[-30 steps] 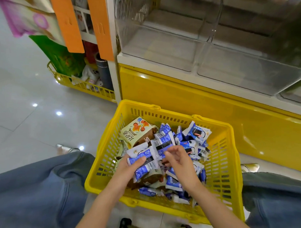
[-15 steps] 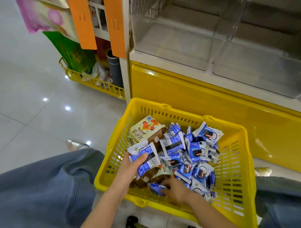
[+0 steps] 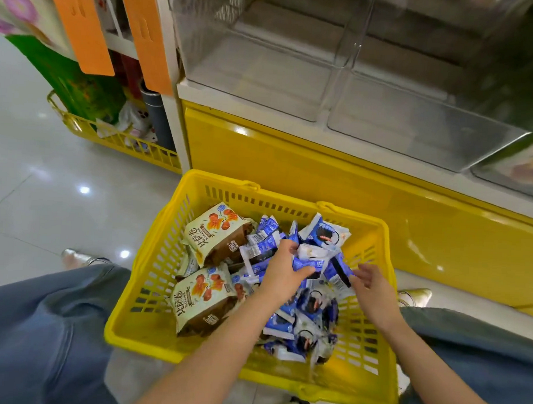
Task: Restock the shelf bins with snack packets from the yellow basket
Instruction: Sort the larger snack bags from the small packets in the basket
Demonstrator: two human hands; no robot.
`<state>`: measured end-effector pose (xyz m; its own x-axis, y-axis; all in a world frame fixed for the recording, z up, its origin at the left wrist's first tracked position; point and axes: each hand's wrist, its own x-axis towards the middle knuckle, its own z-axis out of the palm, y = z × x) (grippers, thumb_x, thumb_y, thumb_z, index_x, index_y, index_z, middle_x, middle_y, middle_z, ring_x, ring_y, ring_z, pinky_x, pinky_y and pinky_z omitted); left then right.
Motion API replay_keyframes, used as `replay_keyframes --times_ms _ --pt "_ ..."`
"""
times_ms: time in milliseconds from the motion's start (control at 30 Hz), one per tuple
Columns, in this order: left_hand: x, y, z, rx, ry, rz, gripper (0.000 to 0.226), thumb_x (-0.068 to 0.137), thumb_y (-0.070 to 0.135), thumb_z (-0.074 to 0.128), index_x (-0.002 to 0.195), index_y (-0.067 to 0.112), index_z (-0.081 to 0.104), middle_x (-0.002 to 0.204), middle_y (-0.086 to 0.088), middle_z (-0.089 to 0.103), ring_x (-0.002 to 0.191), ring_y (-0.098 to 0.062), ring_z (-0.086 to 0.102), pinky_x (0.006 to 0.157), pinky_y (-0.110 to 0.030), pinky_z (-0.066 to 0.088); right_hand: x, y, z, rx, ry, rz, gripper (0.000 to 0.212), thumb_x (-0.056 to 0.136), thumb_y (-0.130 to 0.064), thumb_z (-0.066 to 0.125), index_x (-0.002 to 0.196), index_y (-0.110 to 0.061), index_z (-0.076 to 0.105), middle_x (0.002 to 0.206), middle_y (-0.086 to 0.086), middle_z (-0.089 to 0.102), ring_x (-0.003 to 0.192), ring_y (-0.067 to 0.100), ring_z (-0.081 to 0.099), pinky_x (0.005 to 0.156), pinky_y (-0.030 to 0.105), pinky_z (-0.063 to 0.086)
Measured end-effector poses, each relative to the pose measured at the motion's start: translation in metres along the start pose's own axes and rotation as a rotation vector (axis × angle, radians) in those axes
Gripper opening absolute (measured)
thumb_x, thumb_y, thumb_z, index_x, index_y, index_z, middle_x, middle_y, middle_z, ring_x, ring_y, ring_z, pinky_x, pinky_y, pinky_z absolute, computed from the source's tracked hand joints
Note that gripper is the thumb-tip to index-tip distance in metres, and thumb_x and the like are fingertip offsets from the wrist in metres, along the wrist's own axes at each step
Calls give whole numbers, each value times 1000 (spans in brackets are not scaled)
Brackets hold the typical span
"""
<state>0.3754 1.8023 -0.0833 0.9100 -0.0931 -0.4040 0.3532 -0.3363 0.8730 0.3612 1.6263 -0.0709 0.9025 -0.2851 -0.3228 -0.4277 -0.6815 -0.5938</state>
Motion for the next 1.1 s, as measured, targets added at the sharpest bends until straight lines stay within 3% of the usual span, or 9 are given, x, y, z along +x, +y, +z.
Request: replay_keyframes --times_ms 100,233,367,467,533,700,900,1000,1100 --pt "4 9 1 86 124 140 41 94 12 52 132 17 38 138 2 41 124 -10 40 92 -13 27 -7 4 5 70 142 -86 47 90 -12 59 132 -1 41 133 13 49 122 25 48 99 34 39" --pt "-19 -4 -13 154 174 265 20 94 15 49 111 25 48 106 15 52 97 11 48 80 -2 37 -16 13 21 -21 -35 -189 19 92 -11 56 110 -15 54 99 -5 61 91 10 59 74 18 49" --pt "-51 -55 -18 259 -103 -8 15 94 15 50 100 29 50 96 12 56 88 1 55 75 -12 46 -26 33 49 -253 -546 -107 30 93 -22 57 120 -10 54 114 7 61 103 18 59 75 19 43" --pt "-53 -77 -14 332 -254 -299 27 95 21 49 121 13 49 116 -2 57 105 -13 56 85 -23 44 -31 41 61 -281 -622 -70 51 90 -27 61 135 -12 42 137 6 47 122 19 49 87 17 37" --pt "-46 -76 -10 334 -306 -419 43 95 28 50 127 0 44 114 -8 59 94 -15 57 79 -28 43 -31 42 66 -297 -627 -76 55 89 -29 63 136 -13 40 139 6 46 124 21 47 96 25 40" --pt "-34 -61 3 -57 -266 -555 31 89 38 59 101 9 61 112 -10 63 99 -18 61 86 -32 45 -29 35 68 -442 -635 -178 21 88 -30 62 104 -16 57 98 1 63 100 23 60 61 23 41" --pt "-24 -57 21 -347 -32 -733 77 78 39 72 138 6 37 137 -13 48 123 -29 49 100 -39 43 -16 28 35 -332 -768 -96 20 88 -28 62 74 -20 51 68 -4 43 59 8 40 52 21 28" --pt "-23 -56 21 -513 23 -794 58 78 24 74 124 4 44 113 -16 63 96 -29 64 80 -41 56 -7 16 9 -325 -773 -78 28 91 -31 57 90 -3 61 76 6 50 68 14 48 59 25 35" --pt "-28 -56 13 -470 23 -767 23 81 15 71 86 13 48 79 -6 61 67 -19 62 53 -30 56 2 -1 -14 -277 -651 -146 33 94 -32 53 97 -1 62 84 10 57 79 20 55 68 27 41"
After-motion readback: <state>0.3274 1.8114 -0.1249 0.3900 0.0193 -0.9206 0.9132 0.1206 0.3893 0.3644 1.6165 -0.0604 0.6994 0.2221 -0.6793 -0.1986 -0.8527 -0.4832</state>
